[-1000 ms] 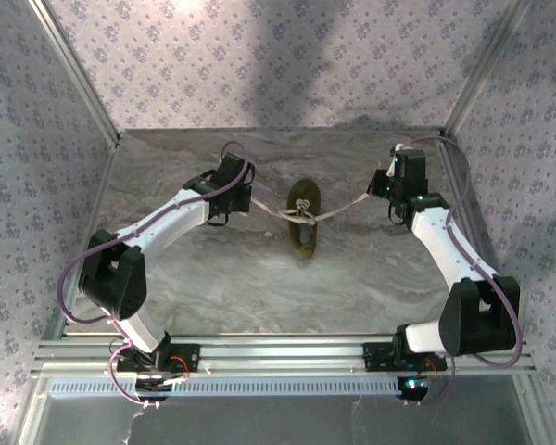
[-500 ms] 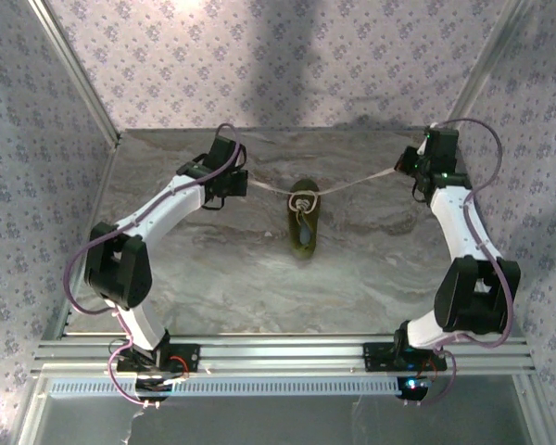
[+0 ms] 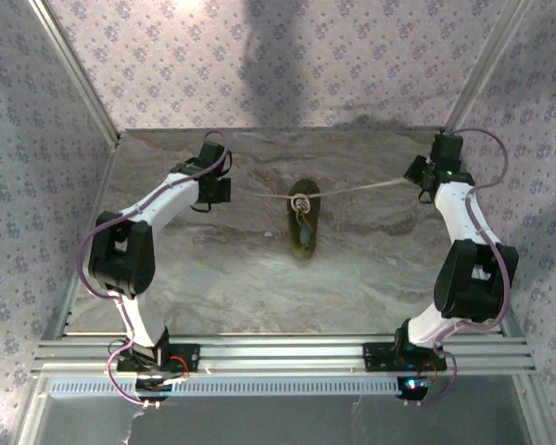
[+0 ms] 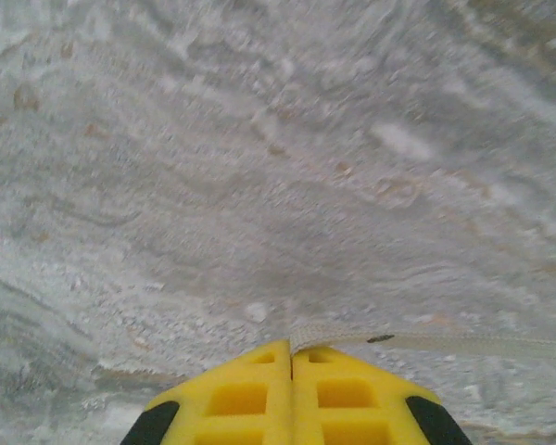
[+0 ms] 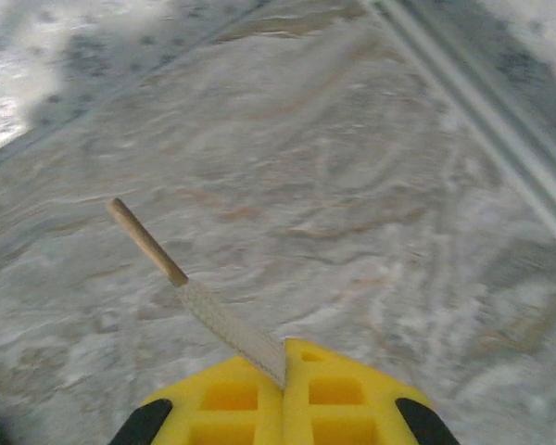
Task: Tie the shoes
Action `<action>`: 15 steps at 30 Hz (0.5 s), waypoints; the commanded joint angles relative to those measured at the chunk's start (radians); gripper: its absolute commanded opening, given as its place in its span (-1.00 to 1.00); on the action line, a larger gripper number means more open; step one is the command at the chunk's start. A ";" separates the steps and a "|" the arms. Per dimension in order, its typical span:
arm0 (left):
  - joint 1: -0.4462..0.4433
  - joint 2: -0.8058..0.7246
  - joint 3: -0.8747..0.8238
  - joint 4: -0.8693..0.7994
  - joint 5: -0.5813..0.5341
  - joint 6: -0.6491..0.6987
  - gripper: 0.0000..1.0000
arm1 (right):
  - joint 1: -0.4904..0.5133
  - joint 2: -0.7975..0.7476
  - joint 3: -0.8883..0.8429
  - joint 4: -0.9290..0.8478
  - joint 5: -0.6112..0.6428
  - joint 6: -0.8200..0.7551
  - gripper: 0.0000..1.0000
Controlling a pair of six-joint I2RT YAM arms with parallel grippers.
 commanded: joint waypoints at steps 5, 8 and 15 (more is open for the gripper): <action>0.046 0.015 -0.064 0.020 -0.003 -0.006 -1.00 | -0.140 -0.051 -0.098 -0.028 0.072 0.086 -1.00; 0.070 0.042 -0.063 0.021 -0.005 0.002 -1.00 | -0.199 -0.056 -0.111 -0.012 0.031 0.090 -1.00; 0.135 0.076 -0.061 0.007 -0.038 0.015 -1.00 | -0.246 -0.029 -0.116 0.019 -0.030 0.083 -1.00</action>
